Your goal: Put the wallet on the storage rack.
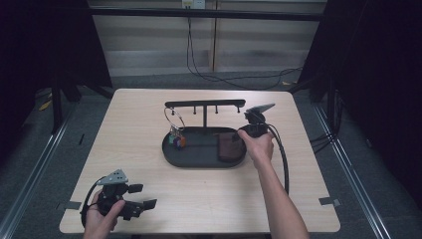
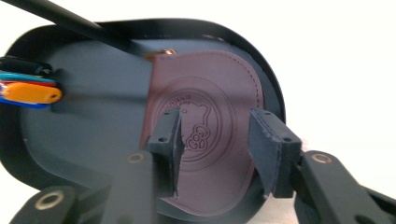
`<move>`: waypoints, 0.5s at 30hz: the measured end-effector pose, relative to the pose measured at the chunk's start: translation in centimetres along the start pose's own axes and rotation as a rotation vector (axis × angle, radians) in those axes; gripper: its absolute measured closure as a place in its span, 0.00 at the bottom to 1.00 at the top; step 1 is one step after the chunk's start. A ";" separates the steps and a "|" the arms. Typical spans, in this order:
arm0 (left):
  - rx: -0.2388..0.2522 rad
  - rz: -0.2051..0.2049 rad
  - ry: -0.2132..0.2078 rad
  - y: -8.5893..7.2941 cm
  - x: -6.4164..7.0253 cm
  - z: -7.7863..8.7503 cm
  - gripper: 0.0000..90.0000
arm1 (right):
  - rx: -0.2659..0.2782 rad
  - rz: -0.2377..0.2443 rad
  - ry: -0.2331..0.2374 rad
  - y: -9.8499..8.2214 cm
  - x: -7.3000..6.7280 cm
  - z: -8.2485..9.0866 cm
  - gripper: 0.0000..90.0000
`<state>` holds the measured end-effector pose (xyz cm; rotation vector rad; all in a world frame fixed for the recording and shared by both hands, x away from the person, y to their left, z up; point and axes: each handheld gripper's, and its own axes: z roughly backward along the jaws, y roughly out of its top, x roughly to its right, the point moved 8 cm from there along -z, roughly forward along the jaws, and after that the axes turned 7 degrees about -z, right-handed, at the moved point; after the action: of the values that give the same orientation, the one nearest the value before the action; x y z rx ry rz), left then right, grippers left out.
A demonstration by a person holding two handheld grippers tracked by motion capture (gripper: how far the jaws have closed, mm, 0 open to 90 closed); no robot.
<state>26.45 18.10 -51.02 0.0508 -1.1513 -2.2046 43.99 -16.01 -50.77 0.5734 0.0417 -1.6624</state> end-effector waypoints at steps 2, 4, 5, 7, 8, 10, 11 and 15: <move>0.001 -0.004 0.000 0.0 0.0 0.0 0.18 | 0.020 0.024 0.004 0.2 -0.2 0.4 0.59; 0.000 -0.006 0.000 0.0 0.0 0.1 0.18 | 0.043 0.056 -0.007 0.2 -0.3 0.8 0.56; 0.000 -0.005 0.002 0.0 0.0 0.0 0.18 | 0.046 0.067 -0.008 0.2 -0.4 1.0 0.54; 0.000 -0.002 0.002 0.0 -0.1 0.0 0.18 | 0.071 0.119 -0.031 0.1 -0.5 1.4 0.52; -0.001 -0.001 0.004 0.0 -0.1 0.0 0.18 | 0.070 0.132 -0.026 0.0 -0.6 1.5 0.51; -0.002 0.001 0.009 0.1 -0.2 -0.1 0.18 | 0.074 0.145 -0.018 -0.2 -0.7 2.0 0.49; 0.000 0.007 0.014 0.1 -0.3 -0.1 0.18 | 0.071 0.158 -0.020 -0.3 -0.7 2.3 0.48; 0.002 0.020 0.026 0.2 -0.6 -0.2 0.18 | 0.081 0.188 -0.018 -0.6 -0.9 3.2 0.42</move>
<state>27.10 18.20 -51.10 0.0681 -1.1346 -2.1793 42.34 -16.19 -47.78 0.6055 -0.0907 -1.4907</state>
